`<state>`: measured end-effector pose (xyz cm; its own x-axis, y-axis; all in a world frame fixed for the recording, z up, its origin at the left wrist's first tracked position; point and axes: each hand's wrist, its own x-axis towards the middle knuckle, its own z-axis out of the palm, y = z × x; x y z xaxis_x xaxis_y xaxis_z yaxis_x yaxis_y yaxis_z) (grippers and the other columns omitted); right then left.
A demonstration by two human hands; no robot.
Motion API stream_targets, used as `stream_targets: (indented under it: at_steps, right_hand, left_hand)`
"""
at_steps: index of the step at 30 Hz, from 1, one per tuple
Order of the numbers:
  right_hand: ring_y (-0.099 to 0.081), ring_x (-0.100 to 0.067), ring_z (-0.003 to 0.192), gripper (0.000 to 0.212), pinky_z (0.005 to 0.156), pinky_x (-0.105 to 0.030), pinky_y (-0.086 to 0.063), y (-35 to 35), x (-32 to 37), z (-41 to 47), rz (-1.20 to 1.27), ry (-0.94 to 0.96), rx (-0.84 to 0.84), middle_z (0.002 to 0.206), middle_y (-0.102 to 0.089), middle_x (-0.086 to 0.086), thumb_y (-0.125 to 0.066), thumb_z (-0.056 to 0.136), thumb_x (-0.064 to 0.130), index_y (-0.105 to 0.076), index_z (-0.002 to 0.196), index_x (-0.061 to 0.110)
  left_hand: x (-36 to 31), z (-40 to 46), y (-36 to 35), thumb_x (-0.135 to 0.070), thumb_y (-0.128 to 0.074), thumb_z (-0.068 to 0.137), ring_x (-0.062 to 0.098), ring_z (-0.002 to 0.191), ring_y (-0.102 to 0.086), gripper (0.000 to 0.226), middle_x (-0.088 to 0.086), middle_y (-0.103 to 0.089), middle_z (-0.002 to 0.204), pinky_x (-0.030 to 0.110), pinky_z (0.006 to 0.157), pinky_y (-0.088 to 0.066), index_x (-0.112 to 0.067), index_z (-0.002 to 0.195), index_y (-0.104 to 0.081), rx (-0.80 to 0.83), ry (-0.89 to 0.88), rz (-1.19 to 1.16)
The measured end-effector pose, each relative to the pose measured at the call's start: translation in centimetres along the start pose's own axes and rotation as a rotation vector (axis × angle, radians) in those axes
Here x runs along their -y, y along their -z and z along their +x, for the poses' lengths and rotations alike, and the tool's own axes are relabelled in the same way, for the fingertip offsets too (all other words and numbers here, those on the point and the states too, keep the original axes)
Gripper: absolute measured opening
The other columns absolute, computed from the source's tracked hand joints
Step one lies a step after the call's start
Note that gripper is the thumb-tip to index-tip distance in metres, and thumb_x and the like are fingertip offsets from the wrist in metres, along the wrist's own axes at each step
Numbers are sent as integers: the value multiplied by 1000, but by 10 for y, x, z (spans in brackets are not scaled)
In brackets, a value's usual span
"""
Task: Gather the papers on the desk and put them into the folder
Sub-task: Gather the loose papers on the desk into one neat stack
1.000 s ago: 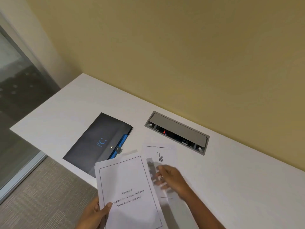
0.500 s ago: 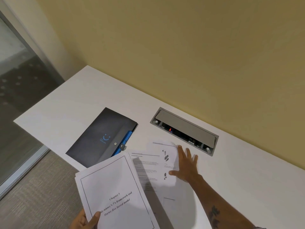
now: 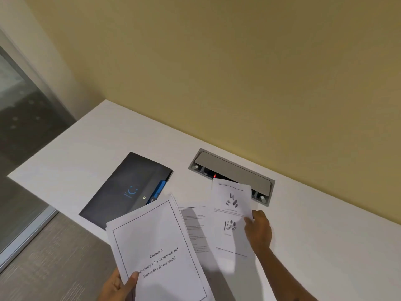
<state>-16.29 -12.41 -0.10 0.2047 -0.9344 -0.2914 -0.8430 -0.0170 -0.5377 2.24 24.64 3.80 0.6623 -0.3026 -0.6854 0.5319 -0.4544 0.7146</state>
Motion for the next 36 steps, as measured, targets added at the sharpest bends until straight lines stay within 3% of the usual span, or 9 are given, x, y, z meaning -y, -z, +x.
stream_targets:
  at_steps: [5, 8, 12, 16, 19, 23, 27, 32, 36]
  right_hand:
    - [-73, -39, 82, 8, 66, -29, -42, 45, -22, 1, 21, 134, -319, 96, -76, -12, -66, 100, 8, -72, 106, 8]
    - [-69, -20, 69, 12, 61, -12, -43, 77, -25, -6, 103, 233, -331, 79, -69, 4, -64, 100, 4, -70, 96, 14]
    - [-52, 2, 50, 29, 51, -8, -38, 95, -10, -27, 248, 241, -127, 55, -54, 9, -68, 100, 5, -58, 75, 17]
    - [-77, -1, 90, 22, 69, -6, -52, 81, 21, -60, 461, 181, 301, 96, -82, 19, -66, 102, 9, -76, 102, 28]
    - [-74, -5, 114, 28, 91, -11, -54, 59, 37, -84, 555, 203, 550, 119, -80, 13, -59, 106, 6, -77, 117, 25]
    - [-70, -17, 126, 29, 108, -32, -52, 27, 46, -103, 598, 212, 737, 130, -77, 2, -54, 109, 11, -73, 129, 21]
    - [-70, -24, 126, 31, 108, -42, -57, 5, 57, -111, 605, 172, 897, 133, -75, -3, -56, 109, 15, -71, 134, 25]
    - [-68, -23, 129, 31, 116, -52, -49, -13, 60, -105, 566, 106, 1072, 138, -73, -1, -56, 109, 33, -69, 136, 31]
    - [-76, -10, 82, 47, 77, -40, -67, -19, 75, -81, 395, 89, 941, 107, -82, 7, -59, 92, 72, -76, 118, 37]
  left_hand:
    - [-14, -4, -8, -2, -69, 91, 18, 88, -67, 38, -13, -80, 80, 11, 61, -55, -7, 128, -60, 16, -28, 26]
    - [-20, -8, -11, -6, -68, 93, 24, 87, -69, 41, 11, -83, 85, 26, 67, -57, -12, 133, -59, 70, -49, 12]
    - [-31, -12, -13, -7, -66, 94, 9, 54, -65, 42, 0, -74, 60, 20, 64, -58, -17, 135, -59, 130, -82, 32]
    - [-36, -9, -13, -8, -65, 95, 2, 38, -54, 40, -7, -66, 52, 12, 49, -52, -24, 131, -57, 196, -101, 42]
    - [-35, -6, -14, -6, -64, 95, 14, 83, -78, 49, -3, -82, 92, 29, 79, -62, -17, 142, -53, 279, -33, -10]
    - [-33, -3, -6, -19, -79, 80, 35, 133, -59, 71, 11, -69, 136, 55, 117, -38, -17, 145, -50, 434, 74, -124]
    - [-32, -11, 0, -31, -80, 84, 26, 133, -61, 71, 10, -66, 140, 45, 114, -44, -22, 146, -48, 482, 85, -35]
    - [-26, -13, 7, -25, -68, 95, 9, 90, -78, 54, -2, -82, 104, 16, 76, -58, -35, 144, -47, 365, 49, 55]
    - [-13, -20, 13, -1, -63, 95, 18, 111, -73, 54, -2, -80, 115, 30, 96, -56, -12, 147, -49, 225, 1, 69]
